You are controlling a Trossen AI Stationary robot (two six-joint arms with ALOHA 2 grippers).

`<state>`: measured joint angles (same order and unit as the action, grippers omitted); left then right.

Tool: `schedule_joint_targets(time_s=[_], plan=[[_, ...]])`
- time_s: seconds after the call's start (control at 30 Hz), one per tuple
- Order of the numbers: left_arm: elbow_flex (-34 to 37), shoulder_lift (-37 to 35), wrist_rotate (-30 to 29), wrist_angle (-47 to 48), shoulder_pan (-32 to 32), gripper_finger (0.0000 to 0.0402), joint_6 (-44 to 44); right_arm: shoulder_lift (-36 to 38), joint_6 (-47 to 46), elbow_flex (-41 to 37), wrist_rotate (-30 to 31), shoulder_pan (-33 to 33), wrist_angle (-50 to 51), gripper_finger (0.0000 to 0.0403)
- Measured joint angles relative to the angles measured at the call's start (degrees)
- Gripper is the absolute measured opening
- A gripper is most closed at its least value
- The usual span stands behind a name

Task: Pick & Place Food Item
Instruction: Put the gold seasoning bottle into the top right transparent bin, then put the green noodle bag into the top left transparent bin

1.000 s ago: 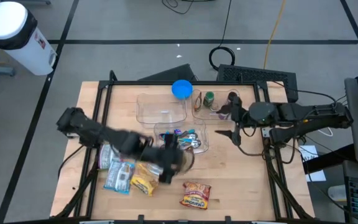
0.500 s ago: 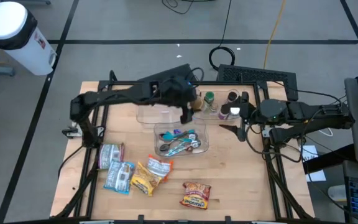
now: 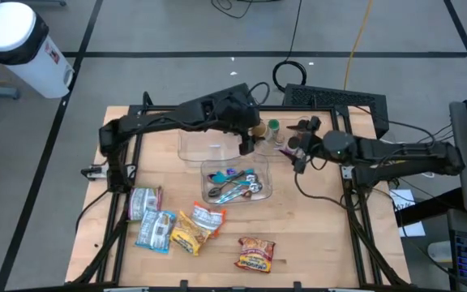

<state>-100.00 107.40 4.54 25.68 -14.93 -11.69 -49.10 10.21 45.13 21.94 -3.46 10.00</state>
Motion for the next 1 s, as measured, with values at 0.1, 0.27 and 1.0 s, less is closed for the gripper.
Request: schedule_joint_targets(time_s=[0.1,0.27,1.0], plan=[[0.0,3.9,0.1,-0.7,-1.0,0.0276,0.0,0.0,-0.4,-1.5,-2.7,-1.9,-2.1,0.0379],[0.1,9.0,1.5,-2.5,-2.6,0.0276,1.0,0.0,-0.1,-2.1,-2.7,-2.9,-2.4,0.0379],[0.0,11.7,1.9,-3.4,-2.5,0.0355,6.2,0.0,-0.1,-2.1,-2.7,-2.9,-2.0,0.0379]])
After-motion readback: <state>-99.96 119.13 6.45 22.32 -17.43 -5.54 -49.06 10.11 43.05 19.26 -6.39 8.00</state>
